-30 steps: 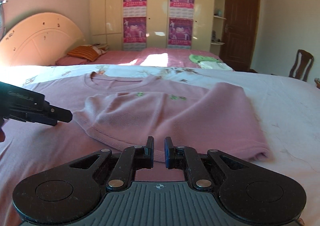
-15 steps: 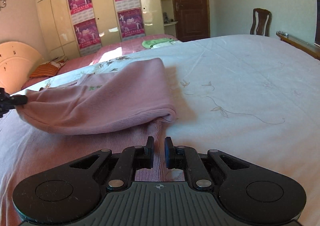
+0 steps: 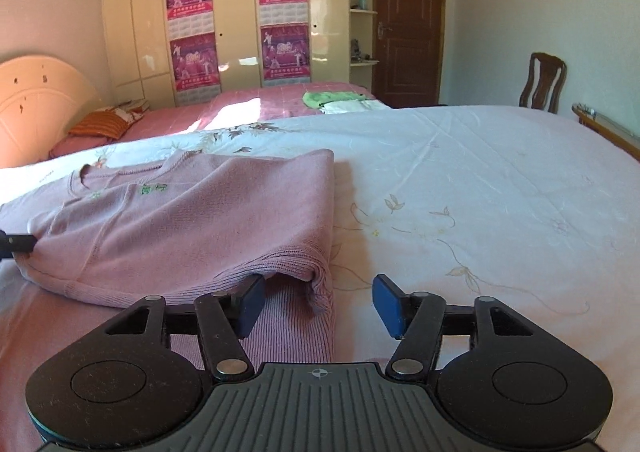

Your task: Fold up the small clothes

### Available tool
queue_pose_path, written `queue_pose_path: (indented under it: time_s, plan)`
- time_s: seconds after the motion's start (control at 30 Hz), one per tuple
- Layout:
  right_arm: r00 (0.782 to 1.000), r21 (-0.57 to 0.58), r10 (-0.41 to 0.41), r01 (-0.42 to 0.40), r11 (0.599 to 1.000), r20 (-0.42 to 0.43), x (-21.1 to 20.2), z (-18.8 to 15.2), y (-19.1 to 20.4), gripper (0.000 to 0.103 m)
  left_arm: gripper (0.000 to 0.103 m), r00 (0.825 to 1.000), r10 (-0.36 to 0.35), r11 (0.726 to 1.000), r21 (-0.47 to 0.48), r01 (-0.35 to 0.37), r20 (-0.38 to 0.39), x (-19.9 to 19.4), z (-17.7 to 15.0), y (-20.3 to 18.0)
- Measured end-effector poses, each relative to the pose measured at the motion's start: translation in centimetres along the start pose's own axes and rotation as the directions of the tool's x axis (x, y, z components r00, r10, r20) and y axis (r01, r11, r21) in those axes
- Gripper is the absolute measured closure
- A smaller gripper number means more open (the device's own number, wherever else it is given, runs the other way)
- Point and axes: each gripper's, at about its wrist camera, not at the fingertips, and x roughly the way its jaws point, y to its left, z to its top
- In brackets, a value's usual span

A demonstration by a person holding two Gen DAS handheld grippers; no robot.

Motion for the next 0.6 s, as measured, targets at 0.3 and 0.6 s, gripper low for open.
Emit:
queue_pose_path:
  time_s: [0.3, 0.6]
  plan:
    - [0.998, -0.104, -0.051, 0.046, 0.993, -0.042, 1.9, -0.9, 0.0, 0.096, 0.095, 0.997, 0.064, 0.992, 0.107, -0.068, 0.038, -0.6, 0.2, -0.5]
    - [0.984, -0.027, 0.036, -0.032, 0.999, 0.172, -3.7, 2.0, -0.8, 0.096, 0.094, 0.998, 0.045, 0.994, 0.103, -0.049, 0.040, -0.4, -0.7, 0.3]
